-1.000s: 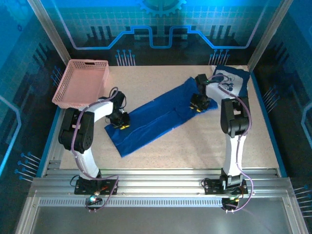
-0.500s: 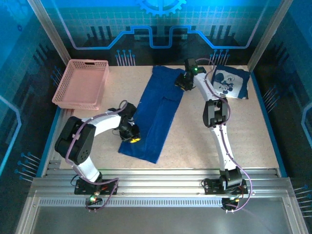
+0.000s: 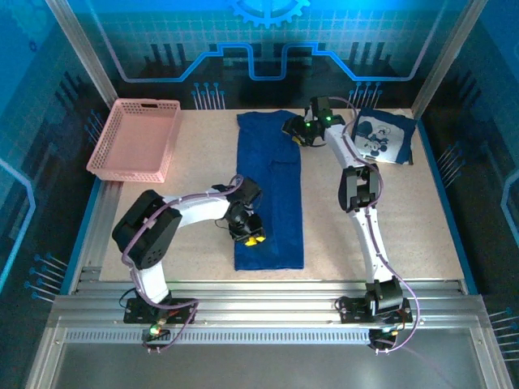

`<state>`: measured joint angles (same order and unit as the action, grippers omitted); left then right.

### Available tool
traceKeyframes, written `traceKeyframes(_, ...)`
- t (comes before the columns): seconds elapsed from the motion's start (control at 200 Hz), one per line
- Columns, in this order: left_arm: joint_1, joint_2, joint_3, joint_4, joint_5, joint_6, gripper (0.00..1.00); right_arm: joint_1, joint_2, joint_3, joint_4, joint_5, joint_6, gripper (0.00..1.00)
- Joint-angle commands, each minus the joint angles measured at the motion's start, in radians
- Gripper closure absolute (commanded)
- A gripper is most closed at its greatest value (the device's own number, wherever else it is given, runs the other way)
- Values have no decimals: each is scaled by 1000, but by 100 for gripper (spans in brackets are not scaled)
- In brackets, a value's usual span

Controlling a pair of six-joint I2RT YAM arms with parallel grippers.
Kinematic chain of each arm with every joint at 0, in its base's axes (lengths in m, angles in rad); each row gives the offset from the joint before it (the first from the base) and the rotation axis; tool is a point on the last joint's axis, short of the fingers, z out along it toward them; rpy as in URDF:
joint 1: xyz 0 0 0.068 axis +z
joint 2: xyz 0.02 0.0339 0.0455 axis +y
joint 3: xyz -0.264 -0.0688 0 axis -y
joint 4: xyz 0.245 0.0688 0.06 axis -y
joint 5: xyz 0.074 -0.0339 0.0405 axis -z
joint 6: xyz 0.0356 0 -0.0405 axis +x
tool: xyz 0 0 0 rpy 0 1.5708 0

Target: Fold and stack the t-shirts

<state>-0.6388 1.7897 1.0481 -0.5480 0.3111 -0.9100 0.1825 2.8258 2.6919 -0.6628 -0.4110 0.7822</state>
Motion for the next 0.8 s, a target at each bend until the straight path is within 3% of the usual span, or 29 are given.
traceKeyframes(0.0, 0, -114, 58, -116, -64, -4, 62, -20, -157, -31, -96, -58, -105, 38)
traceKeyframes(0.115, -12, -221, 87, -201, -85, -4, 47, -23, -381, -238, -191, -95, -200, 34)
traceKeyframes(0.205, -23, -328, 30, -218, -95, -43, 42, -24, -607, -495, -279, -83, -293, 32)
traceKeyframes(0.395, -35, -489, -234, -103, -27, -99, 44, -10, -1126, -1290, -225, -184, -306, 32)
traceKeyframes(0.49, -44, -519, -339, -31, 4, -121, 46, 44, -1317, -1594, -189, -240, -274, 33)
traceKeyframes(0.655, -59, -488, -411, 80, 34, -136, 48, 213, -1444, -1907, -59, -283, -174, 35)
traceKeyframes(0.795, -75, -464, -439, 142, 26, -145, 49, 228, -1447, -2001, -31, -262, -174, 36)
